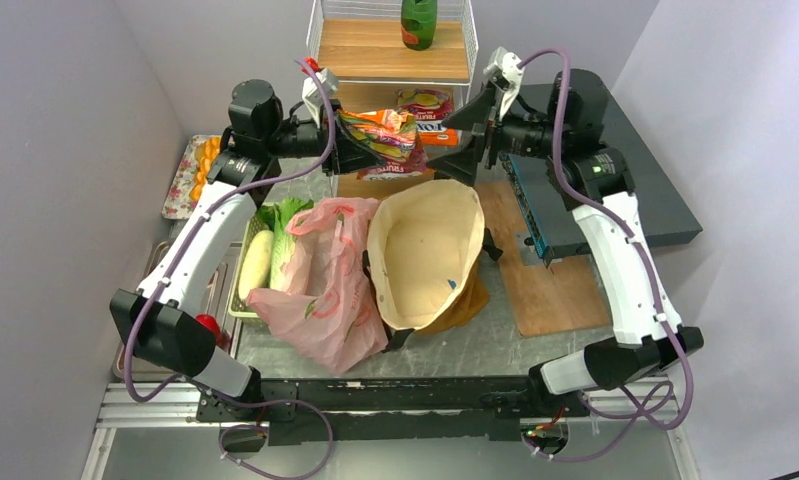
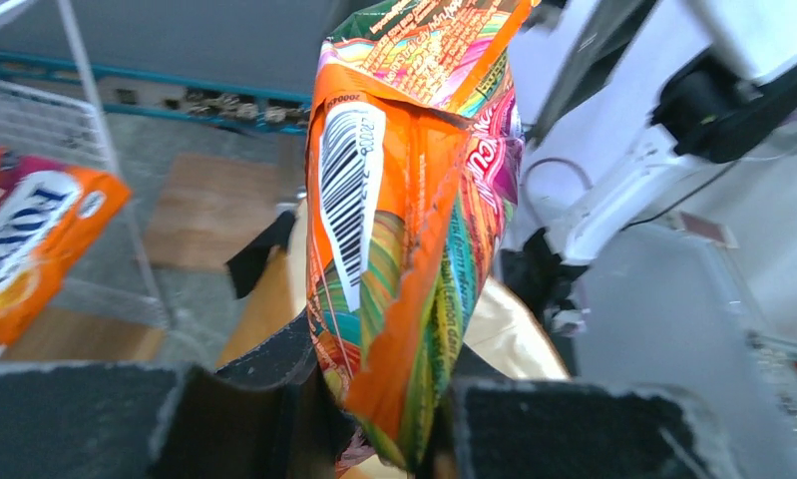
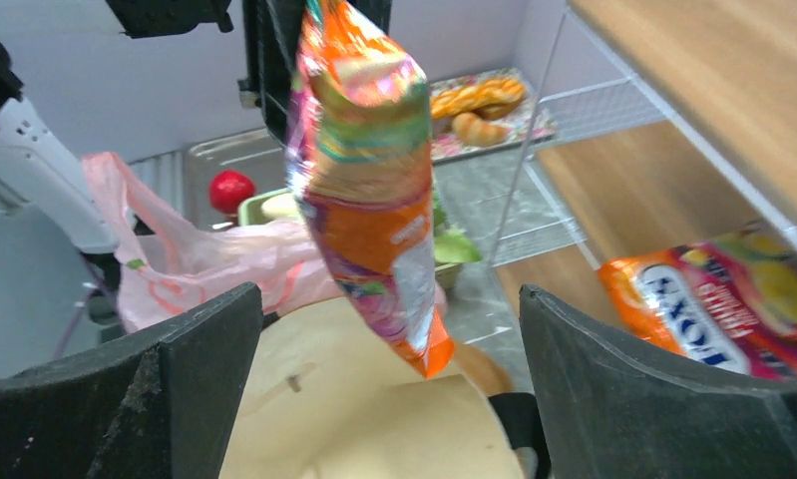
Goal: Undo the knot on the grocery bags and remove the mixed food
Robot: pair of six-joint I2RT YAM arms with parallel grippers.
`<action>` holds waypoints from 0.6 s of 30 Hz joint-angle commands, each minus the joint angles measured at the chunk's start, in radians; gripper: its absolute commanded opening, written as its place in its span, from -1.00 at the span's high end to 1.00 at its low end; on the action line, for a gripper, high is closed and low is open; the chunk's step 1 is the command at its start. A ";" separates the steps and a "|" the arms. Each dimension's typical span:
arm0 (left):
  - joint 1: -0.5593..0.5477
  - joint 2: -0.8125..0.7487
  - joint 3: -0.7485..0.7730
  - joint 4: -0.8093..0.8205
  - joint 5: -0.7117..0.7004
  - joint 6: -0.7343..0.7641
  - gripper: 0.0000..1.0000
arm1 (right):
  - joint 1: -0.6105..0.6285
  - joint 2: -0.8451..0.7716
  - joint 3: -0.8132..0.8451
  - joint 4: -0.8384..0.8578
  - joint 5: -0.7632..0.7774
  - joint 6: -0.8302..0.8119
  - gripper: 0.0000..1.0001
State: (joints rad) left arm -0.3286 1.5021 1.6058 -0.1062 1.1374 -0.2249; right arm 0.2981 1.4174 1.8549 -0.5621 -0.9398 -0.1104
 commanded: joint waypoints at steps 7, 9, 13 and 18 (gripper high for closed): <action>-0.072 -0.002 0.018 0.190 0.118 -0.246 1.00 | 0.061 0.043 -0.057 0.232 -0.090 0.192 -0.88; -0.083 -0.001 0.010 0.187 0.107 -0.245 1.00 | 0.091 0.051 -0.046 0.205 -0.086 0.138 -0.67; -0.081 0.009 0.026 0.138 0.104 -0.209 1.00 | 0.110 0.069 -0.016 0.174 -0.084 0.076 0.27; -0.017 -0.015 0.034 0.117 0.077 -0.173 -0.19 | 0.102 0.049 -0.017 0.122 -0.050 -0.005 1.00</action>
State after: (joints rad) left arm -0.3771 1.5093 1.6009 0.0162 1.2163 -0.4129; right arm 0.4007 1.4738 1.8027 -0.4541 -1.0264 -0.0387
